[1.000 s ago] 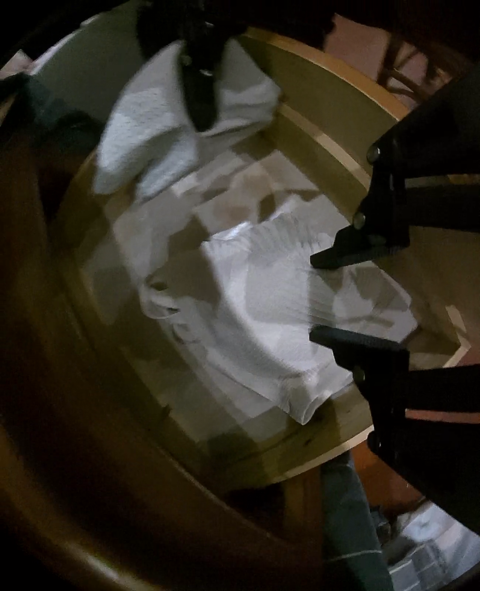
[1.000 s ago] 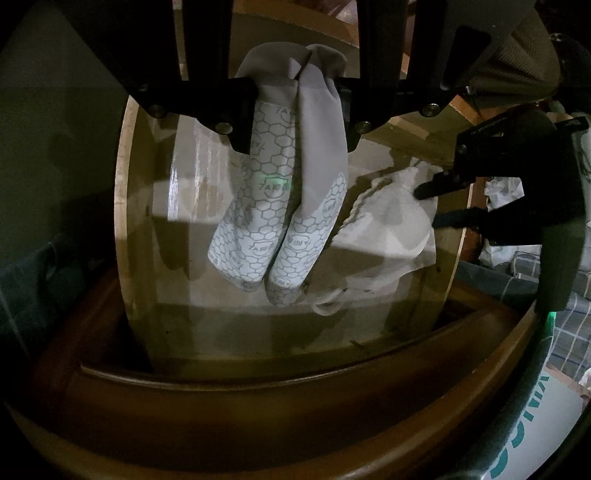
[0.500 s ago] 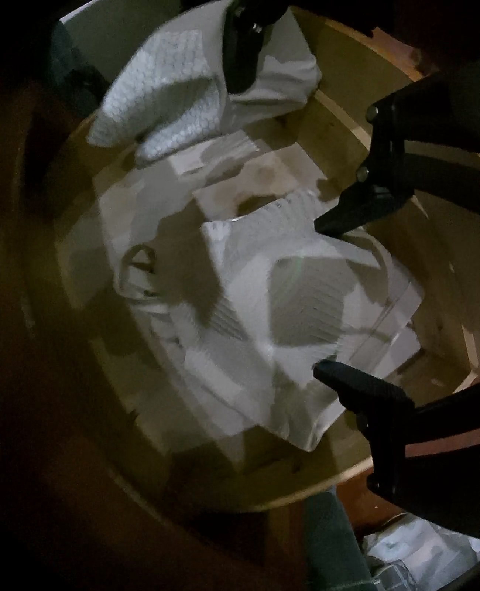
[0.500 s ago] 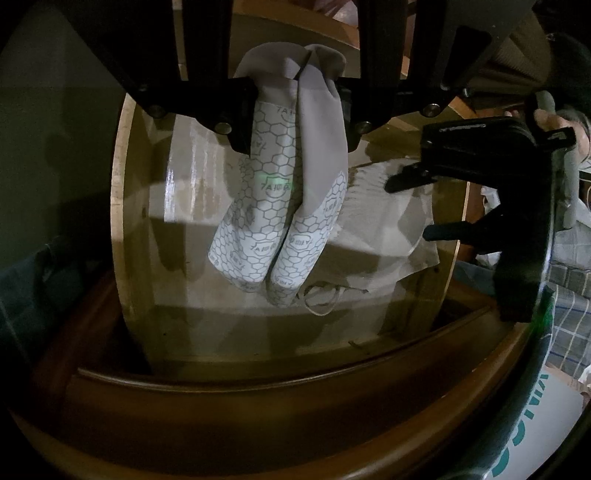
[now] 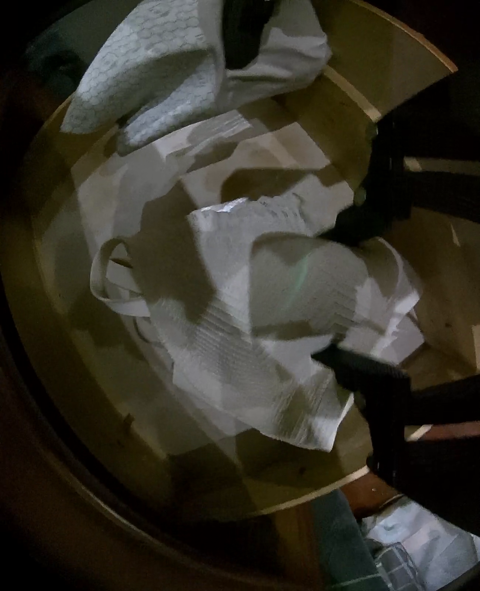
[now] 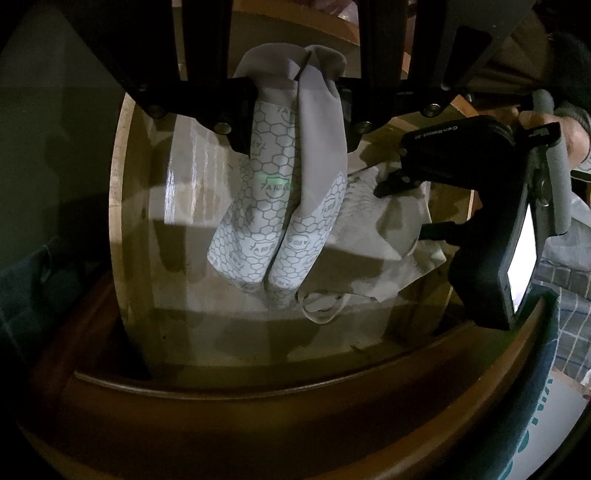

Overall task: Take underwear out of drawer
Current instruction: 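Grasp the cream bra with the left gripper and lift it from the drawer, then carry the cream bra up into the white box with the left gripper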

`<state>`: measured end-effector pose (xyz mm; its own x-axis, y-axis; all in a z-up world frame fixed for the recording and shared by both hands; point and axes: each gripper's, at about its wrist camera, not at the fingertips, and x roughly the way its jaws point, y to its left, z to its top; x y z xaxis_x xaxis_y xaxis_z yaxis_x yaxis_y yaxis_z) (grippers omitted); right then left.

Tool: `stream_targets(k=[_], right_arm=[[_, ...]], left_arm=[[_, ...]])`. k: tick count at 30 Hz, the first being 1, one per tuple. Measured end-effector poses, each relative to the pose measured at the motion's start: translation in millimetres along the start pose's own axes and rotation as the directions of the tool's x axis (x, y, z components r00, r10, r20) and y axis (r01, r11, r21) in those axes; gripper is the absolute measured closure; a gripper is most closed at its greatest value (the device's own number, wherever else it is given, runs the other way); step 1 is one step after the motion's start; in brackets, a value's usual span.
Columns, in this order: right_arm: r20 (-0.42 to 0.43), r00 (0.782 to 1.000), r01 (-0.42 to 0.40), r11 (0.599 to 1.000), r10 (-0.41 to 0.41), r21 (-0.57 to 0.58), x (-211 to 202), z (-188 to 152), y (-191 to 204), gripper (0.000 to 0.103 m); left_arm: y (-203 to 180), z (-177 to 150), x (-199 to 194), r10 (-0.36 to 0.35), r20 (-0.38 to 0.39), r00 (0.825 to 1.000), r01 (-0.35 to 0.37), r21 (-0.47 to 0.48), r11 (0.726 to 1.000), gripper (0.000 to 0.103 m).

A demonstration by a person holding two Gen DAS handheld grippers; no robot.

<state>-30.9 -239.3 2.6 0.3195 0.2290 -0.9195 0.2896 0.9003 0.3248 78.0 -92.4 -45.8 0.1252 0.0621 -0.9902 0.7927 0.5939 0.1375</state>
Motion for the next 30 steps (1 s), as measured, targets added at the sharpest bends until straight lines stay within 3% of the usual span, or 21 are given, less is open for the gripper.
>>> stream_targets(k=[2, 7, 18, 30], right_arm=[[0.000, 1.000, 0.002, 1.000, -0.002, -0.002, -0.1, -0.5, 0.0, 0.075], [0.009, 1.000, 0.019, 1.000, -0.019, -0.016, 0.5, -2.3, 3.0, 0.076], [0.065, 0.996, 0.069, 0.996, -0.066, -0.051, -0.7, 0.1, 11.9, 0.080], [0.085, 0.990, 0.119, 0.991, -0.113, -0.067, 1.4, 1.0, 13.1, 0.081]], left_arm=[[-4.2, -1.9, -5.3, 0.012, 0.013, 1.000, -0.012, -0.001, 1.000, 0.064], [-5.5, -12.5, -21.8, 0.033, 0.039, 0.999, -0.031, -0.033, 0.999, 0.072], [4.3, -27.5, -42.6, 0.004, 0.099, 0.995, 0.008, -0.119, 0.993, 0.074], [6.6, -61.3, -101.4, 0.003, 0.197, 0.980, 0.033, -0.176, 0.984, 0.074]])
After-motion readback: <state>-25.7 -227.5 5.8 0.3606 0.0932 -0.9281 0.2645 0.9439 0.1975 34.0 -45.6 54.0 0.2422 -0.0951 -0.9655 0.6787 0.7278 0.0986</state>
